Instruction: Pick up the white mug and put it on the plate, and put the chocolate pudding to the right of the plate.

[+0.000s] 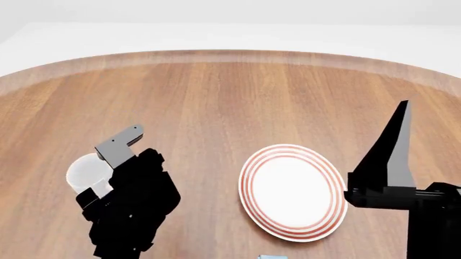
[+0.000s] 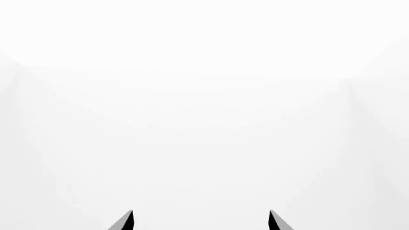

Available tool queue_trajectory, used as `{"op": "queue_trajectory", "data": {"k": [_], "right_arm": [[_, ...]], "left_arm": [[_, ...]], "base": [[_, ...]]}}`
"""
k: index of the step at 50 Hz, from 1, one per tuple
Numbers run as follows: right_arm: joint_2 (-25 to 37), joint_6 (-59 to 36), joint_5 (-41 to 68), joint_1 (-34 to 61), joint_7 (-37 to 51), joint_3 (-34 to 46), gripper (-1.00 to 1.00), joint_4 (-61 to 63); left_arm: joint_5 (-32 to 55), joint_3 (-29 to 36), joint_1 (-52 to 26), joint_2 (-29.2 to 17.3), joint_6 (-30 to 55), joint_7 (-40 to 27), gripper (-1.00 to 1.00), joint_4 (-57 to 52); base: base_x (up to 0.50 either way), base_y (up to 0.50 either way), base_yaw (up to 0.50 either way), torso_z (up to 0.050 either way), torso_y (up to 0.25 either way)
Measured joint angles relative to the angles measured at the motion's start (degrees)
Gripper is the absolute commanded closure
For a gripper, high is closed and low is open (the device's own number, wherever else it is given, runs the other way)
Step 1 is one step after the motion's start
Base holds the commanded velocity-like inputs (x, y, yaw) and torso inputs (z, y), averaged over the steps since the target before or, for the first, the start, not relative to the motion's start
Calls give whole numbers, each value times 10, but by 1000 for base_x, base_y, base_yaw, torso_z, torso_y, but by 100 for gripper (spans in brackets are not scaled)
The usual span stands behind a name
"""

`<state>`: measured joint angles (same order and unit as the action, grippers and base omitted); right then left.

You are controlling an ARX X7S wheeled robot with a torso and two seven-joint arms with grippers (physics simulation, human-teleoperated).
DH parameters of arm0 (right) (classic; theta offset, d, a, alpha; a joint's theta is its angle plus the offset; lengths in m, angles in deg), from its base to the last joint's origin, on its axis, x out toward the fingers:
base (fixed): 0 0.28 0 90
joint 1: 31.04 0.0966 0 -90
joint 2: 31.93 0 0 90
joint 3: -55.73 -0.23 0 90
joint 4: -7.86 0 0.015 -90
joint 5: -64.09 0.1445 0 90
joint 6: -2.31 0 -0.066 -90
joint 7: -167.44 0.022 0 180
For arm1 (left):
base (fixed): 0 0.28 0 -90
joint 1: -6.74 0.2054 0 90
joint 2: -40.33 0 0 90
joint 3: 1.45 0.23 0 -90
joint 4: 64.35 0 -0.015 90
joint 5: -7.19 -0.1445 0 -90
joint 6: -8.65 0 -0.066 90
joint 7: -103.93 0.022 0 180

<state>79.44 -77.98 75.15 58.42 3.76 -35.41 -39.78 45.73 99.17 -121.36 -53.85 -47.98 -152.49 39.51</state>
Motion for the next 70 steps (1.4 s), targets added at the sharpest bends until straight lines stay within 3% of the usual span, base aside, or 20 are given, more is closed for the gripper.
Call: {"op": "queue_trajectory", "data": {"k": [21,70], "right_arm": [[3,3,-1,-2,1,6,-100,-8],[14,-3,0,-6,3,23,-100,-13]], "left_arm": [[12,17,2,-7,-39,36,-100,37],[41,14,6,1,-147,45,-100,119]], "base": [[0,0,0,0,0],[0,0,0,0,0]]}}
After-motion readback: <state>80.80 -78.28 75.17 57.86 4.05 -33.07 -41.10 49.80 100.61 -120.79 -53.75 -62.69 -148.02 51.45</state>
